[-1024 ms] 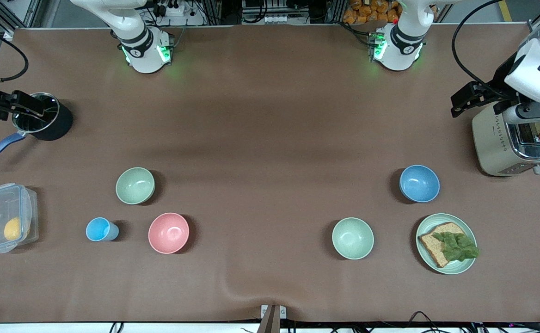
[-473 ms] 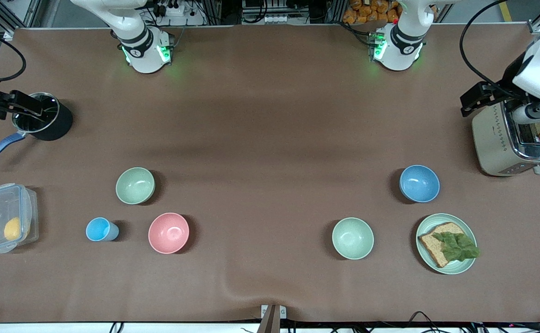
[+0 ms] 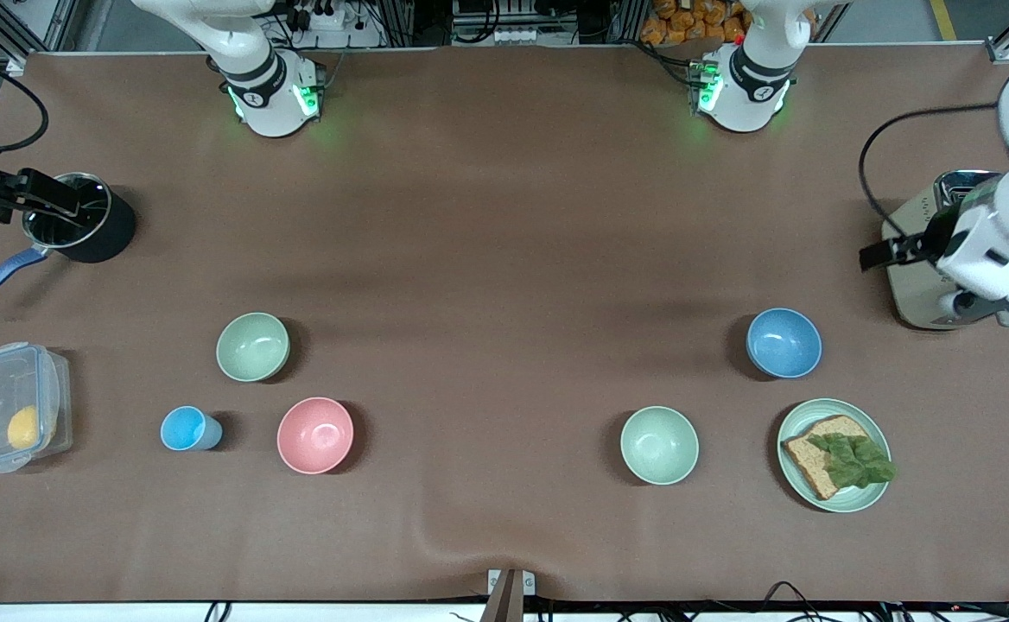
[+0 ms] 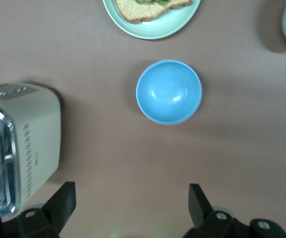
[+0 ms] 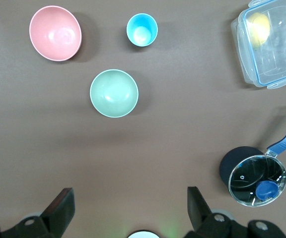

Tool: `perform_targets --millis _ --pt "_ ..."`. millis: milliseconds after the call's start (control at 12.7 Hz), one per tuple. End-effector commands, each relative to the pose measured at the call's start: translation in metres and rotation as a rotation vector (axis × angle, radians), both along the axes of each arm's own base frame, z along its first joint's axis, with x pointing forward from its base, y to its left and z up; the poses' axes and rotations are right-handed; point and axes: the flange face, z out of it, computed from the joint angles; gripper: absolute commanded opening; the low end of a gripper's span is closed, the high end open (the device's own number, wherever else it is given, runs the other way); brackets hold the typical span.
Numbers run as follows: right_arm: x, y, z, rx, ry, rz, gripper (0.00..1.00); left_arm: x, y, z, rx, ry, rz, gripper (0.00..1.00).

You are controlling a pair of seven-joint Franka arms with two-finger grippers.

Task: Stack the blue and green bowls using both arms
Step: 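Lower the left gripper toward the blue bowl beside the sandwich plate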

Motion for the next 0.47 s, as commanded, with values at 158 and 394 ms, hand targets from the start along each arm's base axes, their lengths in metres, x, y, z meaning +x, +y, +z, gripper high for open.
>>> perform_targets --millis 158,394 --pt "0.009 -0.004 -0.023 -0.004 0.033 0.005 1.0 -0.025 0.035 -0.127 -0.005 -0.086 0.025 1.0" --pt "0.028 -0.018 -0.09 0.02 0.117 -0.021 1.0 -0.02 0.049 -0.194 -0.034 -0.033 0.049 1.0"
